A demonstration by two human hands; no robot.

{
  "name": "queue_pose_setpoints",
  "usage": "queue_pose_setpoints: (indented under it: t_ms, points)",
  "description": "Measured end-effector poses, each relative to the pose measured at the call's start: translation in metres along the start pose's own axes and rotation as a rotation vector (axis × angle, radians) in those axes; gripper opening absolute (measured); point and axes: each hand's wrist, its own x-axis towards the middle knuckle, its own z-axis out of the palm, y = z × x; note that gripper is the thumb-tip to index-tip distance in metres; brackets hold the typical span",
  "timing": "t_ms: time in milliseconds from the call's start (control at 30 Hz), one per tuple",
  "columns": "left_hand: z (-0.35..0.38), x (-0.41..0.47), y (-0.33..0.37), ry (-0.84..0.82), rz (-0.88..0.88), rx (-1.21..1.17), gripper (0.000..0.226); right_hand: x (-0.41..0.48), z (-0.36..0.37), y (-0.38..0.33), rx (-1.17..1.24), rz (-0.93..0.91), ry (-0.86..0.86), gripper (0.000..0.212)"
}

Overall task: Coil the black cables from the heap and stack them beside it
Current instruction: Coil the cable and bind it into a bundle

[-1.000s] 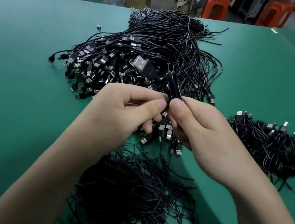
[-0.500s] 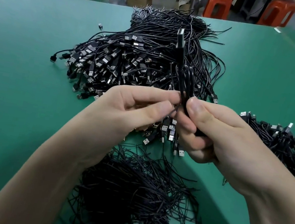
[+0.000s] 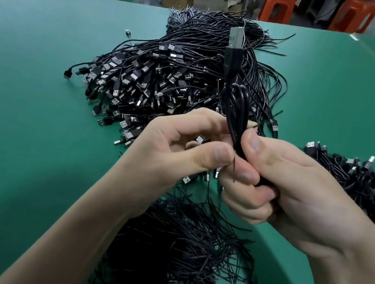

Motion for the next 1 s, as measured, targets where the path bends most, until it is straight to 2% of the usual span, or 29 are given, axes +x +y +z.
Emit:
queue_pose_setpoints:
  t_ms: [133, 233, 267, 567, 700, 767, 867, 1000]
  points:
    - [-0.003, -0.001, -0.001, 0.029, 0.014, 0.033, 0.032, 0.002, 0.001, 0.002, 0.097, 0.034, -0.052, 0.035]
    - [-0.003, -0.001, -0.002, 0.066, 0.049, 0.083, 0.009, 0.002, 0.002, 0.002, 0.094, 0.088, -0.046, 0.035]
    - [-0.002, -0.001, -0.002, 0.072, 0.057, 0.099, 0.008, 0.002, 0.002, 0.002, 0.1, 0.102, -0.048, 0.035]
    - [-0.003, -0.001, 0.003, 0.098, 0.085, 0.182, 0.013, 0.003, 0.006, -0.001, 0.2, 0.105, -0.072, 0.019]
    - [-0.003, -0.001, -0.001, 0.192, 0.095, 0.202, 0.032, 0.005, 0.01, 0.003, 0.003, 0.097, 0.09, 0.026]
    - [0.0, 0.0, -0.002, 0.239, 0.12, 0.235, 0.034, 0.007, 0.012, 0.003, -0.079, 0.075, 0.152, 0.029]
    - [0.008, 0.0, -0.003, 0.273, 0.166, 0.301, 0.032, 0.009, 0.015, 0.003, -0.031, 0.053, 0.166, 0.03]
    - [0.013, 0.0, -0.003, 0.245, 0.172, 0.261, 0.024, 0.01, 0.012, 0.005, 0.099, 0.025, 0.126, 0.029]
